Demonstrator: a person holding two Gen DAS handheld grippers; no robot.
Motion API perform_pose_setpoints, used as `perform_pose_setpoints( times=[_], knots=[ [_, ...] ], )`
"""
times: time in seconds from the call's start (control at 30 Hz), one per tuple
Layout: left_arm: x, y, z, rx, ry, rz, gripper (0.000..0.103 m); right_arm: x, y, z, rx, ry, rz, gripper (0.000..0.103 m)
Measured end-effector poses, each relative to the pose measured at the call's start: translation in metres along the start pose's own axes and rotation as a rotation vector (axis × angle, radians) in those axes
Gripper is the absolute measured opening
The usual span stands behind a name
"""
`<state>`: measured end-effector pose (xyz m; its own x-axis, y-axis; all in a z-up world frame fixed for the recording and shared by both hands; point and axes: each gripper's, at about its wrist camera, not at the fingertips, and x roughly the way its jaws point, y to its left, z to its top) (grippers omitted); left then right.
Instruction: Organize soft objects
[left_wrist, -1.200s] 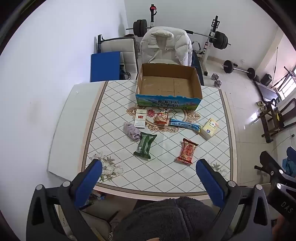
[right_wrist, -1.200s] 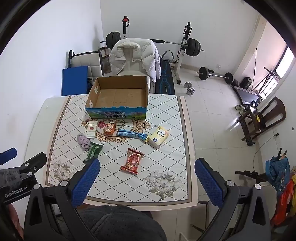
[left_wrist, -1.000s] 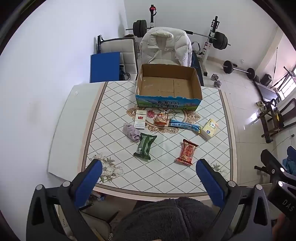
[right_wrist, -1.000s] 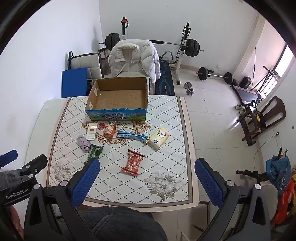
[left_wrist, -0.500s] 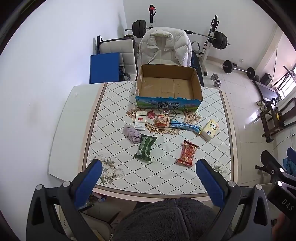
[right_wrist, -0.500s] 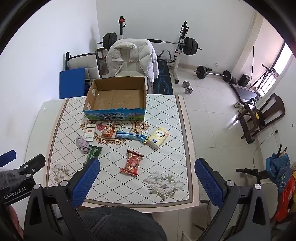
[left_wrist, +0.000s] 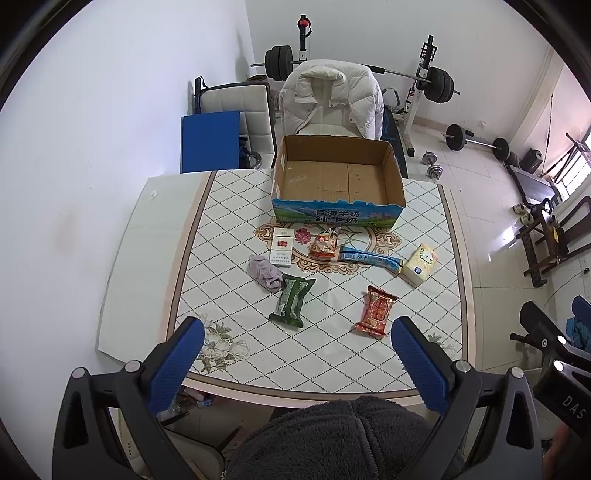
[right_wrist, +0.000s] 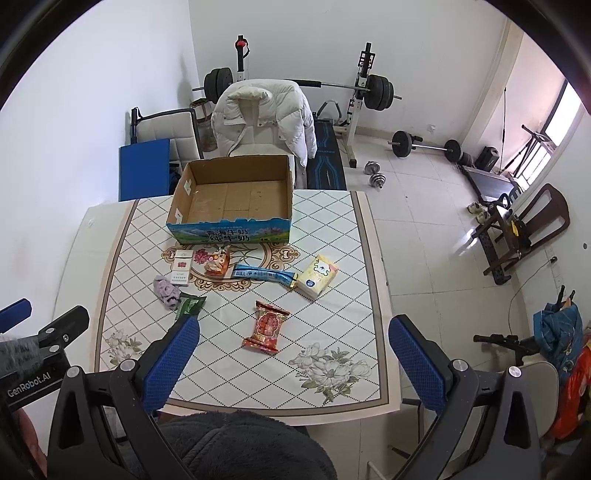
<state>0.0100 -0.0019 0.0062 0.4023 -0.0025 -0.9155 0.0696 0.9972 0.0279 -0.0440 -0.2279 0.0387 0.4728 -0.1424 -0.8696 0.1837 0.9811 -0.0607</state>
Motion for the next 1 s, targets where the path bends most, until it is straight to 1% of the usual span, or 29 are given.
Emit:
perform_pose_setpoints(
  times=[0.53,1.0],
  knots=[
    [-0.005,0.0,-0.003,-0.004,-0.013,-0.003,0.103,-0.004,0.0,0.003,-0.005,-0.012,-0.007,0.103],
    [-0.01,0.002,-0.001,-0.009,-0.026,-0.002,0.103,-0.012,-0.001,-0.003,0.004,-0.04,-0.004,0.103]
  ],
)
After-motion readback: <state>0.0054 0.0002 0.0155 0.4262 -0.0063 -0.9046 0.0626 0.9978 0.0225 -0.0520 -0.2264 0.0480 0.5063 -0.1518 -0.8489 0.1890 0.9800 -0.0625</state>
